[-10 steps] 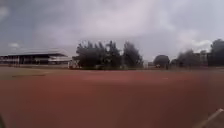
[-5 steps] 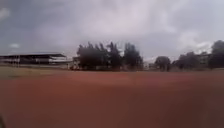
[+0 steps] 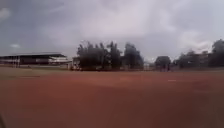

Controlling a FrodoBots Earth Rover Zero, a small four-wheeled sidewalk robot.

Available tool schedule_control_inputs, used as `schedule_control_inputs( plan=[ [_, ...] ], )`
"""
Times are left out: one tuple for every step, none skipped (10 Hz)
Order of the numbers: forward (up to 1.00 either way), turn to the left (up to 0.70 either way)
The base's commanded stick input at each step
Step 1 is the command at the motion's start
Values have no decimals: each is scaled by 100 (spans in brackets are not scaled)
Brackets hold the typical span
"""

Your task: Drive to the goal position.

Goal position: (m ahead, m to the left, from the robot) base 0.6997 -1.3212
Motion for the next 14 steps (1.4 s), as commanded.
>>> schedule_control_inputs(
  plan=[
    [70,0],
    [70,0],
    [70,0],
    [70,0],
    [70,0],
    [70,0],
    [70,0],
    [70,0],
    [70,0],
    [70,0],
    [70,0],
    [70,0],
    [70,0],
    [70,0]
  ],
)
